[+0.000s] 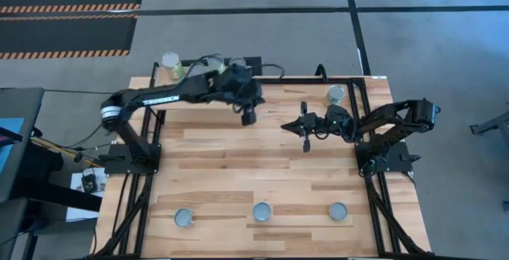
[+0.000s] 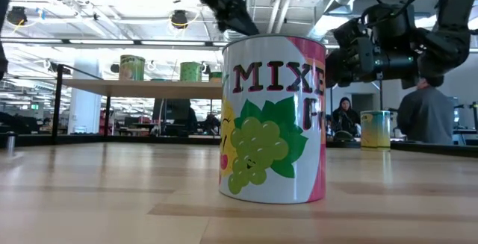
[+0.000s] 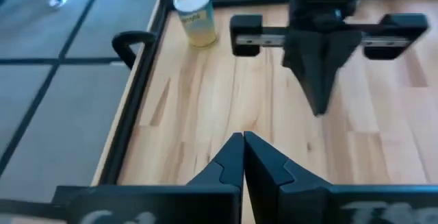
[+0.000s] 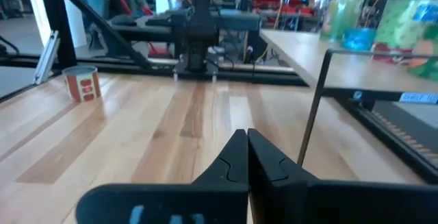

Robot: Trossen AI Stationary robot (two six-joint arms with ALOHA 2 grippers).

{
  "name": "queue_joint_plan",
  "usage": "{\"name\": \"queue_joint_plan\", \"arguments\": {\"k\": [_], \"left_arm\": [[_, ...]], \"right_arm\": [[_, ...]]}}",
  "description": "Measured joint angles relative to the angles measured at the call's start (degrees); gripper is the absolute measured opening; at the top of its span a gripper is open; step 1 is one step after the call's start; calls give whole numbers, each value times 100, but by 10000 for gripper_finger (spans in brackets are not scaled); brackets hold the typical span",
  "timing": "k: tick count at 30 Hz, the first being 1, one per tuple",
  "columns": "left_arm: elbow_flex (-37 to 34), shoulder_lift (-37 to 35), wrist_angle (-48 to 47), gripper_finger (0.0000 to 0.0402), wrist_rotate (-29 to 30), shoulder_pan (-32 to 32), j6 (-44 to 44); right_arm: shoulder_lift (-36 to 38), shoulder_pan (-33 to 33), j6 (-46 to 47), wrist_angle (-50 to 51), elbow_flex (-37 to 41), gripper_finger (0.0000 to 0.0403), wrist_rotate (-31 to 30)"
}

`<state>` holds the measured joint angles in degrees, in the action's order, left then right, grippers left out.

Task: Pick and place cans onto a shelf
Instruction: Put the canned mushrooms on the shelf

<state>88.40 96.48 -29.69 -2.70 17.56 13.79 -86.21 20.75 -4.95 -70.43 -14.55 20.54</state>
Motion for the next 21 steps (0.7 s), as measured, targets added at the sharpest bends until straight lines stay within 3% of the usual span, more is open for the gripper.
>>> {"name": "queue_joint_plan", "arguments": {"k": [12, 21], "left_arm": [[-3747, -2306, 3053, 0, 46, -447, -685], [-5635, -3045, 5015, 0, 50, -476, -1051]], "right_arm": [[2, -13, 154, -488, 88, 8, -7], [2, -13, 216, -509, 84, 8, -7]]}}
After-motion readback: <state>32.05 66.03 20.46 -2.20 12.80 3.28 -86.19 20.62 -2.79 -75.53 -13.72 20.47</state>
